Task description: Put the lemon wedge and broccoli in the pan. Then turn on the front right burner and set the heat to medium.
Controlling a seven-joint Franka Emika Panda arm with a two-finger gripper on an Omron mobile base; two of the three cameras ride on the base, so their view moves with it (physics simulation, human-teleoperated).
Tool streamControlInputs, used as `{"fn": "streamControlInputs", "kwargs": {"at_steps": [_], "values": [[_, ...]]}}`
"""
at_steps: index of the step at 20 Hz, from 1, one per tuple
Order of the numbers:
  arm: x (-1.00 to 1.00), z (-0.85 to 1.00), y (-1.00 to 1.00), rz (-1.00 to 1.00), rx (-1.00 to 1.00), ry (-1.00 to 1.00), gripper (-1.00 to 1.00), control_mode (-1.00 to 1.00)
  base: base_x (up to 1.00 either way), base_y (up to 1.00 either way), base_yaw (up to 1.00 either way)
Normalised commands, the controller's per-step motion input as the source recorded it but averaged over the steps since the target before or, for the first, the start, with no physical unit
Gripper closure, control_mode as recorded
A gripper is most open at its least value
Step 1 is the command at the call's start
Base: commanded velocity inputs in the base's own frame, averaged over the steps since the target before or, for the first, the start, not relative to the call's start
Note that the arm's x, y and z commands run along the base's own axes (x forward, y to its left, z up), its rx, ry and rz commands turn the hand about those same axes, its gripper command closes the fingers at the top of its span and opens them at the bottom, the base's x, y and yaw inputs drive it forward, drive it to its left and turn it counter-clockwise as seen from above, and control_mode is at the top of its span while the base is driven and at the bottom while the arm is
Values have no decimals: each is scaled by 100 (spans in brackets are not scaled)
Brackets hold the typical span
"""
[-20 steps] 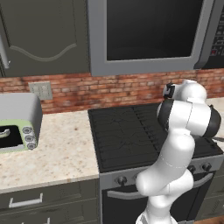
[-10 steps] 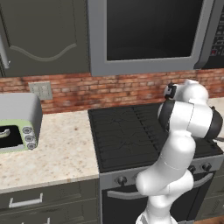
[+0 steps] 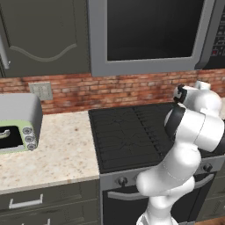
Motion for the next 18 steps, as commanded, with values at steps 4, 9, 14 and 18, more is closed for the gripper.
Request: {"fn": "streamControlInputs", "kwargs": {"at_steps": [4, 9, 14, 18], "values": [[-86, 23, 0, 0, 0, -1, -100, -100, 0, 0, 0], [-77, 29, 0, 0, 0, -2, -100, -100, 0, 0, 0], [-74, 6, 1, 0, 0, -9, -100, -100, 0, 0, 0], [-74, 0, 0, 1, 0, -10, -100, -100, 0, 0, 0]]}}
